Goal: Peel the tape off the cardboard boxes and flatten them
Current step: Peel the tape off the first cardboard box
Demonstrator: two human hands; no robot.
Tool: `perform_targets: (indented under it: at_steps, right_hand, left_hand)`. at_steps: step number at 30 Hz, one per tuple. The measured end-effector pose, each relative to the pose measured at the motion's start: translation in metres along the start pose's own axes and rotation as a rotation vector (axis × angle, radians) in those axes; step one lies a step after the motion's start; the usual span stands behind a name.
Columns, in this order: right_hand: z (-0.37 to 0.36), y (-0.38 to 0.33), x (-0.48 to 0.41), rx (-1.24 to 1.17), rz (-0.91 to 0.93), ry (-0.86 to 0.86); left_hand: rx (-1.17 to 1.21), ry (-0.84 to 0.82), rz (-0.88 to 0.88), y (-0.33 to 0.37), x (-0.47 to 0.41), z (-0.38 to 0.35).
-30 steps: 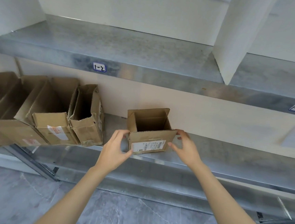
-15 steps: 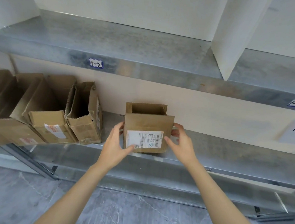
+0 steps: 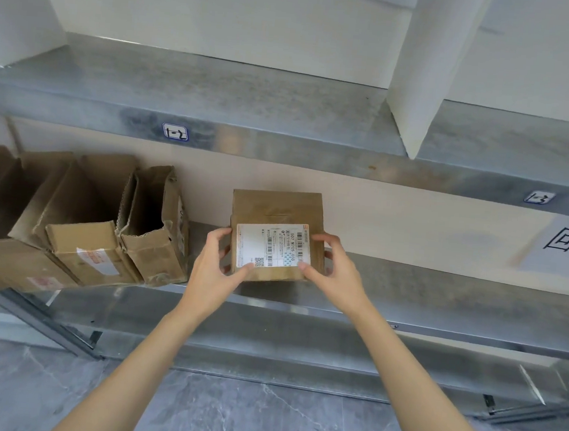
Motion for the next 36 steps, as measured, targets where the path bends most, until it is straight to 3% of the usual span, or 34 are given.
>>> perform_targets:
  at_steps: [8, 21, 36]
  right_hand:
    - [0.0, 0.005, -0.002, 0.073, 0.077, -0.092]
    - [0.041, -0.011, -0.003, 0.027, 0.101, 0.283]
    - [0.003, -0.011, -0.011, 0.019, 0.137, 0.084]
  left_hand:
    - [-0.053, 0.064, -0.038, 0.019, -0.002, -0.009]
    - [-0.131, 0.066, -0.085, 0.037, 0.012, -0.011]
    - [-0.146, 0.168, 0.009, 0.013, 0.011, 0.007]
Point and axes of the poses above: each hand's wrist, its own x-axis away from the middle knuckle, its own z-axis out of the back of the hand, y = z × x, the point moved 10 cm from there along -x, towards the middle knuckle, and after that the axes turned 4 degrees about z, right-handed, at the moved point
